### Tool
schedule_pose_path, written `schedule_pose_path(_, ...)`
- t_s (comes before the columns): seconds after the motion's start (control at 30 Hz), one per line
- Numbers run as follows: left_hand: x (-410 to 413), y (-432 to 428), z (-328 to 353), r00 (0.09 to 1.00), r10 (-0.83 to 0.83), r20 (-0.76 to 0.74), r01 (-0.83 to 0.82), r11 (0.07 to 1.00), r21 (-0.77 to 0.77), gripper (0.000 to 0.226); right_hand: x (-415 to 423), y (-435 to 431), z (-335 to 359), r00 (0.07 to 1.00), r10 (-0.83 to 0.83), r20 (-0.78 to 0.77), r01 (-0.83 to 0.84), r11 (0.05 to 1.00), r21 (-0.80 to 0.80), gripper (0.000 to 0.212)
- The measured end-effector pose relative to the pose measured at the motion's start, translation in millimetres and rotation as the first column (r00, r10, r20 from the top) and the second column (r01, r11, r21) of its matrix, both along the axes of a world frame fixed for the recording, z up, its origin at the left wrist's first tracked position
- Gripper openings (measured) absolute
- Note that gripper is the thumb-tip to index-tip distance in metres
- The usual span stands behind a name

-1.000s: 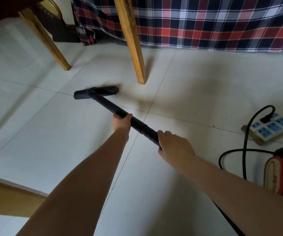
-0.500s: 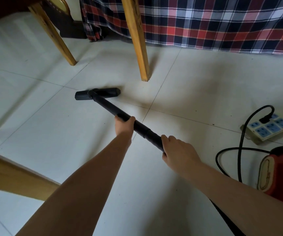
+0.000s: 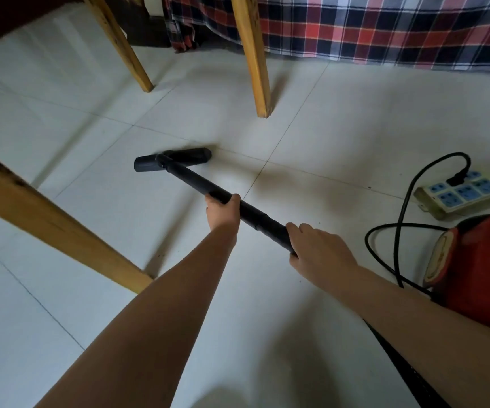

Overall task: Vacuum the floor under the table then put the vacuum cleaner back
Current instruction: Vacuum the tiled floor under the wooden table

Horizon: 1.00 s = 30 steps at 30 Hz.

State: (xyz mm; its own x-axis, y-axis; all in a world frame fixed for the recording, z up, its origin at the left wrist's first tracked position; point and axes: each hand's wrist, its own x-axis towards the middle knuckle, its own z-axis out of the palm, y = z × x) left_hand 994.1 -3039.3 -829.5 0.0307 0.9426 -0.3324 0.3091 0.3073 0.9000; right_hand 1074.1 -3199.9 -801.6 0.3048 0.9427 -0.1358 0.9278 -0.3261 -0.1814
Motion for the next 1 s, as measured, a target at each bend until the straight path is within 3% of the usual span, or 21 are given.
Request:
schedule_pose_path(0.53, -2, -14, -1, 0.994, 0.112, -0.012, -0.112, 0.994, -0.001, 0.043, -3, -11, 5, 0.999, 0.028, 0.046, -0.028, 1.000, 0.003, 0.023)
schedule_pose_path(1.0, -6, 57, 5, 0.988, 0.140, 0.061, -0.136, 0.988, -0.076, 0.042, -8, 62, -5, 0.999, 0.015, 0.046, -0.016, 1.000, 0.021, 0.020)
